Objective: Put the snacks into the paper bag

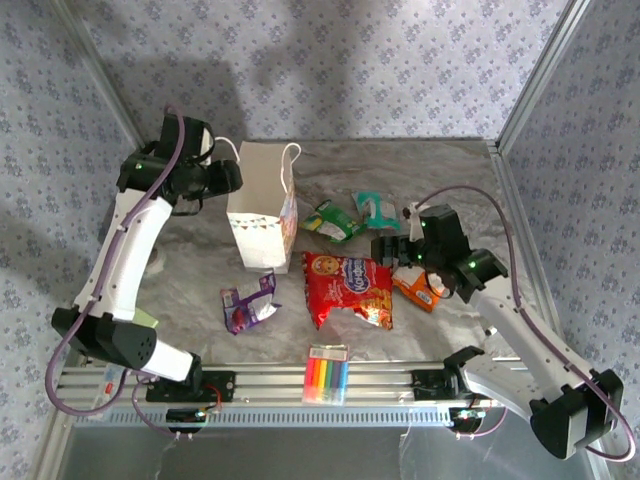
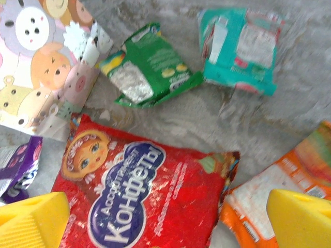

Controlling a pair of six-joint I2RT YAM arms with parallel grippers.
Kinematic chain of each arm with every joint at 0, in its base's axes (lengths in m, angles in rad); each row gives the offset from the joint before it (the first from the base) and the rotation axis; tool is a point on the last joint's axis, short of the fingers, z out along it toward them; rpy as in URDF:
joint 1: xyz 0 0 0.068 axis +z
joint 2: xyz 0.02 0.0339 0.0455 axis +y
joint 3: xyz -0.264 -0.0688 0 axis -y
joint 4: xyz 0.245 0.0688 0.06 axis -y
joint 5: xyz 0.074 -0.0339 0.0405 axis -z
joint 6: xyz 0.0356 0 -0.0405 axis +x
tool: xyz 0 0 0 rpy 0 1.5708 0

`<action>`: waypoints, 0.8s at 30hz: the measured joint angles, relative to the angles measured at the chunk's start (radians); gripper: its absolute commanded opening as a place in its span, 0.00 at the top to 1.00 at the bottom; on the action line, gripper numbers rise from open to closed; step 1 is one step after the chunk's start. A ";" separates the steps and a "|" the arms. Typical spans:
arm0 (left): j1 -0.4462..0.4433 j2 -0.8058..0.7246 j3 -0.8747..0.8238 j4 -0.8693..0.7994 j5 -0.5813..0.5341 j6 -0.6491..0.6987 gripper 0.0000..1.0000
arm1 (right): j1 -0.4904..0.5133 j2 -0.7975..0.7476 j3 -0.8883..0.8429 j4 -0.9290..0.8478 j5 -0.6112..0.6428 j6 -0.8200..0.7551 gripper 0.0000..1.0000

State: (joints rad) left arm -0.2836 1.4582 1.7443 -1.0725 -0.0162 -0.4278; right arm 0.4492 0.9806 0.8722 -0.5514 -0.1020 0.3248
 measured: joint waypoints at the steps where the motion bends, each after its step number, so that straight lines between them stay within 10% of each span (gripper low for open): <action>1: 0.000 0.000 -0.005 0.002 0.000 0.000 0.35 | 0.000 0.000 -0.010 -0.006 -0.019 0.012 0.00; 24: 0.000 0.020 -0.050 0.014 -0.002 0.001 0.35 | -0.082 -0.044 -0.329 -0.013 -0.336 0.286 0.00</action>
State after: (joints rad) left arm -0.2836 1.4780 1.6939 -1.0580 -0.0181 -0.4271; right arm 0.3676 0.9363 0.5430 -0.5644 -0.4377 0.6109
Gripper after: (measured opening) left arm 0.646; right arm 0.998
